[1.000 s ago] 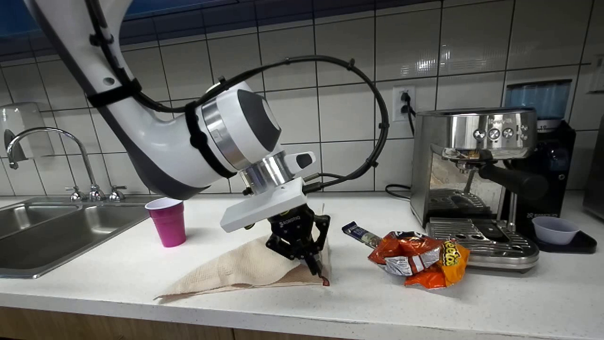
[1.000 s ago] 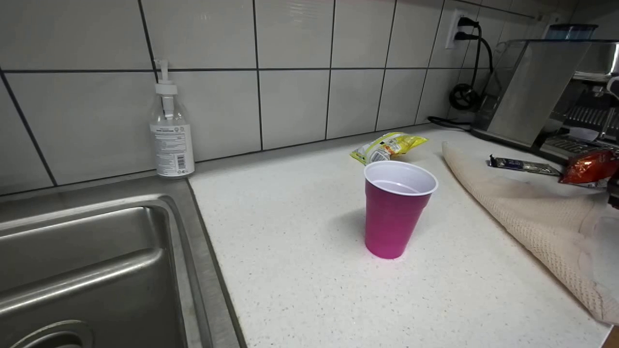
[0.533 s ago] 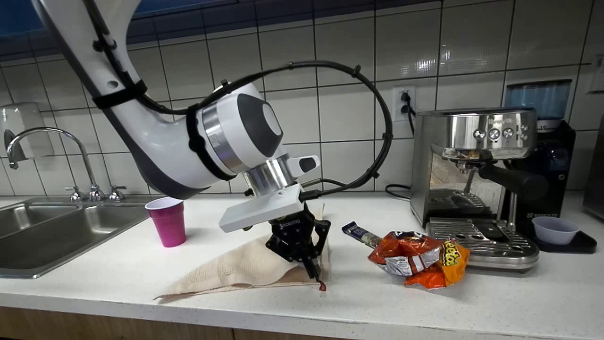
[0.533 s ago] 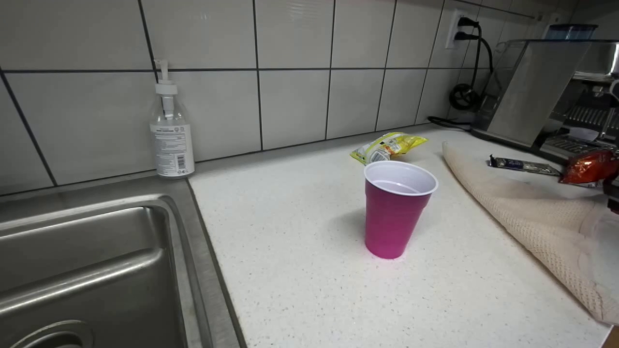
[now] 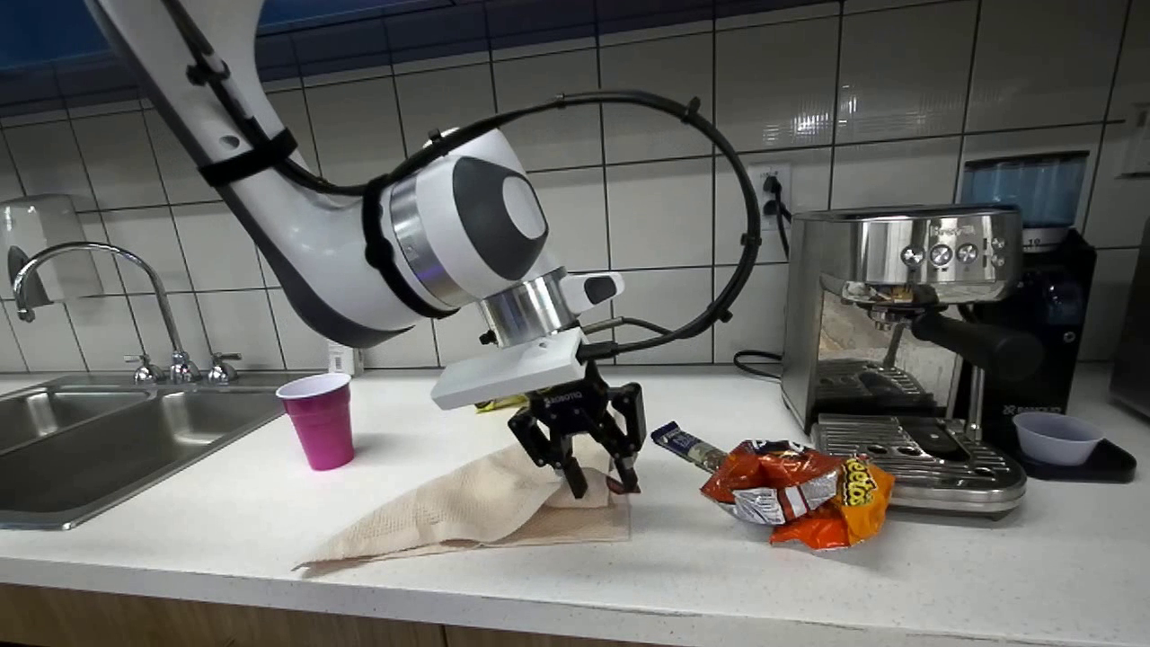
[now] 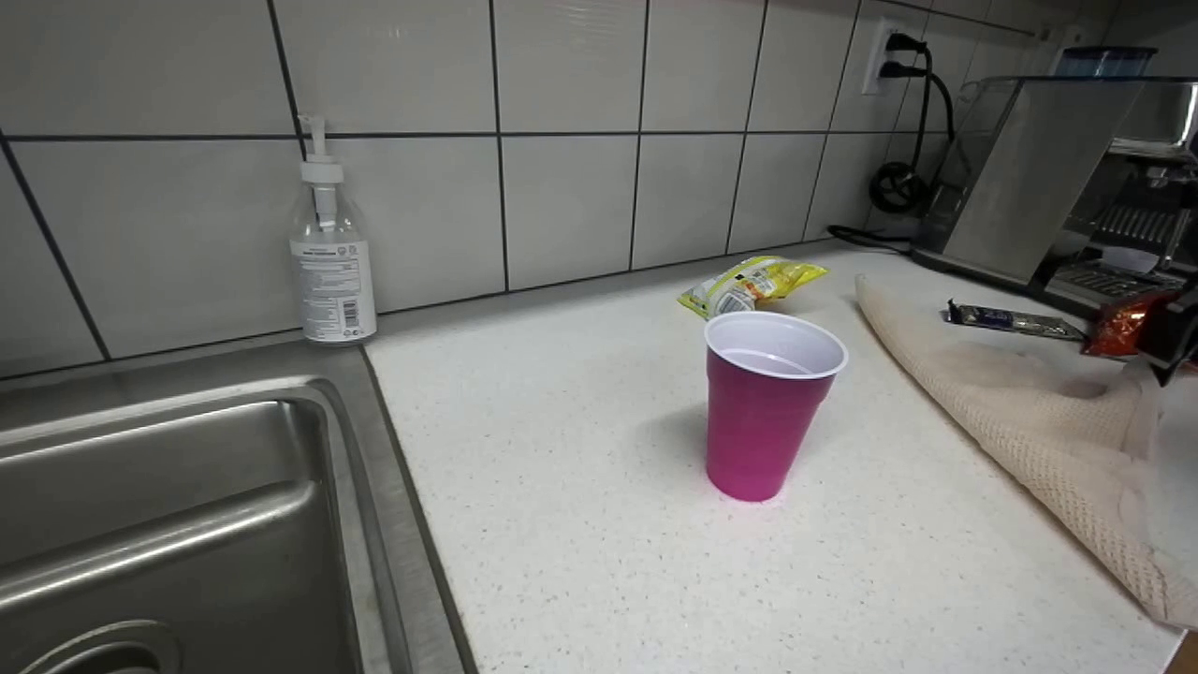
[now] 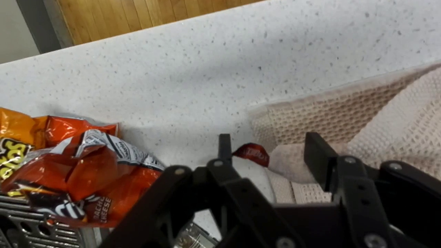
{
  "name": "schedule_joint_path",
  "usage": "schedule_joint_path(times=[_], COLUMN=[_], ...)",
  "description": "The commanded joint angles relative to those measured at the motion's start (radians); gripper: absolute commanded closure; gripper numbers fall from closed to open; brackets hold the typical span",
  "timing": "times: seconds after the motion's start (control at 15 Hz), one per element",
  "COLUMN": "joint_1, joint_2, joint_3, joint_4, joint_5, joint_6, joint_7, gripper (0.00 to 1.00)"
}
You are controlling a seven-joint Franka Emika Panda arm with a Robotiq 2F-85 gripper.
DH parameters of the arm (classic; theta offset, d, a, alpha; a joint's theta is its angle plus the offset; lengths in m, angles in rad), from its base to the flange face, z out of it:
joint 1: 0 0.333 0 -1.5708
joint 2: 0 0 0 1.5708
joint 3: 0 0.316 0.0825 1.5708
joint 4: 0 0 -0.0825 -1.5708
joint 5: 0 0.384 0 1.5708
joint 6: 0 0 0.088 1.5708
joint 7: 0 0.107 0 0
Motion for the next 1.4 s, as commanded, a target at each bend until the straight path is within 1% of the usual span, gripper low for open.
schedule_joint_path(times=[0.0, 0.07, 0.13, 0.33, 0.53, 0.87, 1.33], joint_1=[0.014, 0.017, 0.02, 0.029, 0.037, 0.051, 0.091], joint_2=[-0.058, -0.068, -0.075, -0.088, -0.092, -0.079, -0.055], joint_3=[0.002, 0.003, 0.004, 0.007, 0.011, 0.019, 0.042], joint_4=[0.021, 0.032, 0.044, 0.073, 0.095, 0.115, 0.141], joint_5=[0.172, 0.216, 0.255, 0.331, 0.37, 0.411, 0.556], joint_6=[-0.029, -0.035, -0.041, -0.05, -0.052, -0.064, -0.11], joint_7=[-0.129, -0.153, -0.172, -0.207, -0.213, -0.186, -0.177], gripper=[0.11, 0.02, 0.0, 0.0, 0.0, 0.0, 0.0])
